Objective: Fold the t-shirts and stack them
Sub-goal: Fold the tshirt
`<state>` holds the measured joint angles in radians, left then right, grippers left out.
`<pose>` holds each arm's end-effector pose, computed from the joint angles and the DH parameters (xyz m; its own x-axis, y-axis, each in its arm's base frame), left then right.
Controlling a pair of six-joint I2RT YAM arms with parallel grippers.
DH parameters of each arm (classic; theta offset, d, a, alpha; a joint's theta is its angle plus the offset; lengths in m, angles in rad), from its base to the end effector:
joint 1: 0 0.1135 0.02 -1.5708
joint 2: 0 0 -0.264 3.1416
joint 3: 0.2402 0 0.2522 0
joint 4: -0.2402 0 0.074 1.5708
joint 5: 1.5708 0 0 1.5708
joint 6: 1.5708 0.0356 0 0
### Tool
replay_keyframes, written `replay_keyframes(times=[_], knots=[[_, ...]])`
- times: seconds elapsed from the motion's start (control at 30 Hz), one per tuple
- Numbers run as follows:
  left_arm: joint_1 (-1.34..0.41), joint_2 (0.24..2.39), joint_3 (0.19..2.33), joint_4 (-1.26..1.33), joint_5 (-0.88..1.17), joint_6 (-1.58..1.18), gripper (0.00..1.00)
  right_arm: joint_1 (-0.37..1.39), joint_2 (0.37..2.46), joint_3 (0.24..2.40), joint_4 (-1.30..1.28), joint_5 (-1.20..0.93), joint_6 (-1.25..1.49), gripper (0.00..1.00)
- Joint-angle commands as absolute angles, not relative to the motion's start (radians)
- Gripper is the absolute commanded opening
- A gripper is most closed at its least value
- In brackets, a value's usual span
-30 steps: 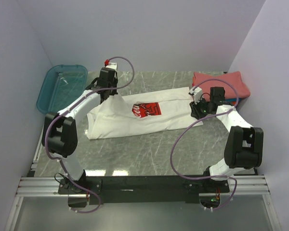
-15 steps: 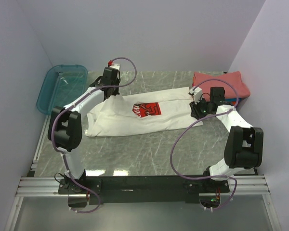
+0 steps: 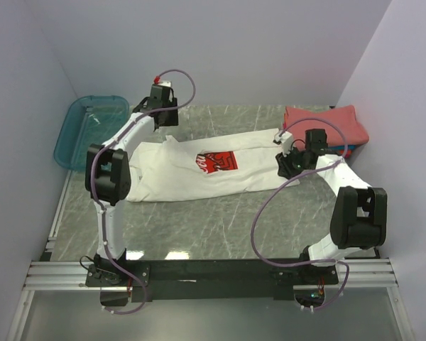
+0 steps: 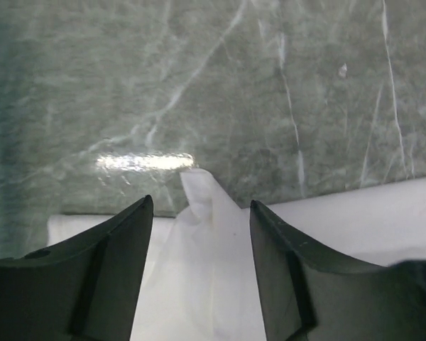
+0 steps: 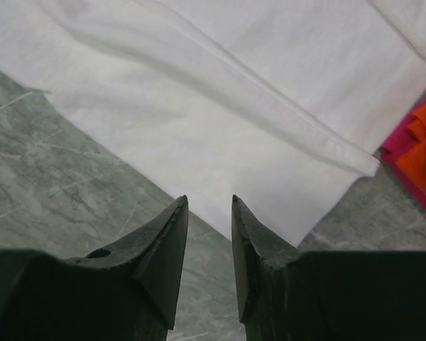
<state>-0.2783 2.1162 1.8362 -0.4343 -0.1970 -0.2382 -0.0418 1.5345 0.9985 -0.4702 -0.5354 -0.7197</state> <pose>0.4743 -0.1283 0.2578 -0.6421 -0.0572 -0.7645 -0.0250 0.9982 -0.0537 0.3081 0.0053 0.2154 -0.4787 -0.5474 -0.6865 -0.7344 0.6781 -0.0286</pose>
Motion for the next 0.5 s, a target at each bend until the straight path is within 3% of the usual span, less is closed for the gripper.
replay_keyframes(times=[0.0,0.03,0.07,0.17,0.27,0.47], knots=[[-0.25,1.923,1.806,-0.365,-0.256,-0.301,0.66,0.029,1.486,1.045,-0.557,-0.584,-0.811,0.39],[-0.232,1.872,1.701,-0.333,-0.262,-0.313,0.7,0.082,1.483,1.051,-0.574,-0.598,-0.834,0.39],[-0.219,1.817,1.642,-0.303,-0.267,-0.336,0.81,0.115,1.482,1.054,-0.601,-0.62,-0.872,0.39],[-0.126,1.585,1.401,-0.217,-0.122,-0.452,0.89,0.289,1.494,1.077,-0.592,-0.592,-0.881,0.4],[-0.02,1.358,1.139,-0.153,0.096,-0.552,0.89,0.465,1.581,1.169,-0.531,-0.508,-0.757,0.41],[0.029,1.031,0.793,-0.227,0.138,-0.623,0.88,0.679,1.86,1.507,-0.476,-0.347,-0.455,0.41]])
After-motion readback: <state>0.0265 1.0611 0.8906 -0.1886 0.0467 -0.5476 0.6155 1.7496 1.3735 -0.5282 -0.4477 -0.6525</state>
